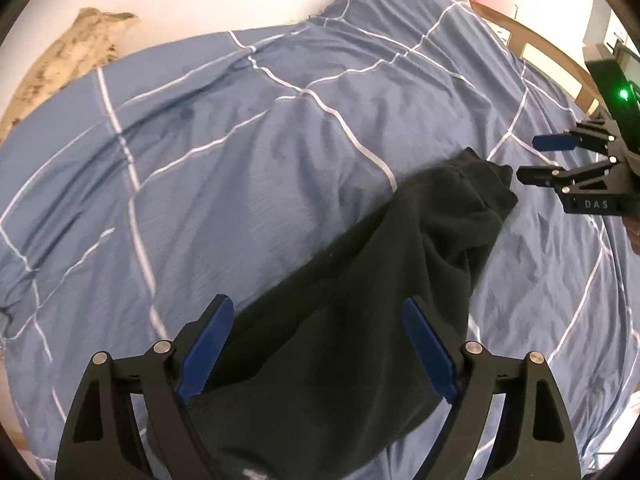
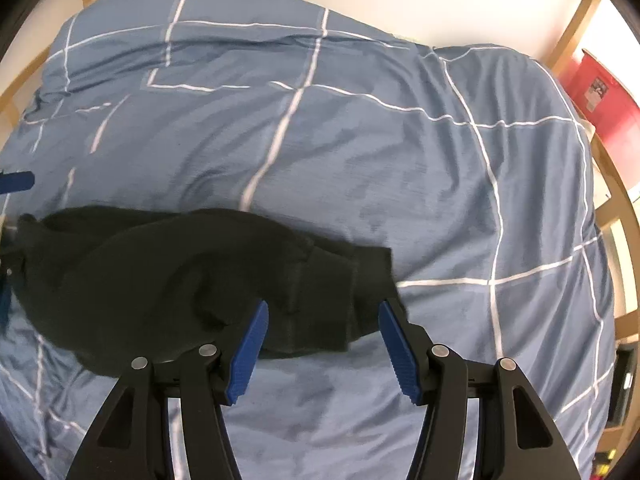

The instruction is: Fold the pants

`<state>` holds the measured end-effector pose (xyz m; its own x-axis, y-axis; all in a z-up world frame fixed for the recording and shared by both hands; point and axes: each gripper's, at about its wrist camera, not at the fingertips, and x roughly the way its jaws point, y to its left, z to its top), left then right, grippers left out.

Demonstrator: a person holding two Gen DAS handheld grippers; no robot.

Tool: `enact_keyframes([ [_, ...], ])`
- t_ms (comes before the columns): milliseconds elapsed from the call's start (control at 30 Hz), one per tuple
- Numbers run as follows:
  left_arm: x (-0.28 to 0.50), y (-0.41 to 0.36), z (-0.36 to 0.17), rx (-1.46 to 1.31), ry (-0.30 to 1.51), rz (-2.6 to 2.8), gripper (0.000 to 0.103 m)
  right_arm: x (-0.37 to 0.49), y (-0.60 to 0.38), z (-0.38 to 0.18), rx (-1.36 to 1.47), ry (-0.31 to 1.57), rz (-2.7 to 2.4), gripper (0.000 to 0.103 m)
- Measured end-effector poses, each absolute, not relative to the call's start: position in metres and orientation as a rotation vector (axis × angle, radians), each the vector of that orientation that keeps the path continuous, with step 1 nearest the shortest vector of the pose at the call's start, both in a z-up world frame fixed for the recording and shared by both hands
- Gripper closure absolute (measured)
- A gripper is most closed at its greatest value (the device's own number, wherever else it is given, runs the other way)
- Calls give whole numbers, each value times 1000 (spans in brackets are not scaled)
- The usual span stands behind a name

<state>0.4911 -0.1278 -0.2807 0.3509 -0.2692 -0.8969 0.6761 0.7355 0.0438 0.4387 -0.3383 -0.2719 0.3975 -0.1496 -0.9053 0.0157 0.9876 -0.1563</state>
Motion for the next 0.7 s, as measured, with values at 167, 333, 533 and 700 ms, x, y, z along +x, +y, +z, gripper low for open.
enact_keyframes([
  [167, 507, -149, -299, 468, 1090, -655, 17, 453, -364, -293, -53, 1165, -83, 45],
  [333, 517, -159, -318, 479, 1145, -644, 17, 471, -384, -321, 25, 1188, -89, 45],
  [533, 524, -169, -336, 474, 1192, -633, 17, 485, -403, -348, 115, 1202, -103, 45],
  [700, 528, -173, -343, 464, 1206, -633, 17, 490, -410, -366, 193, 1228, -87, 52],
])
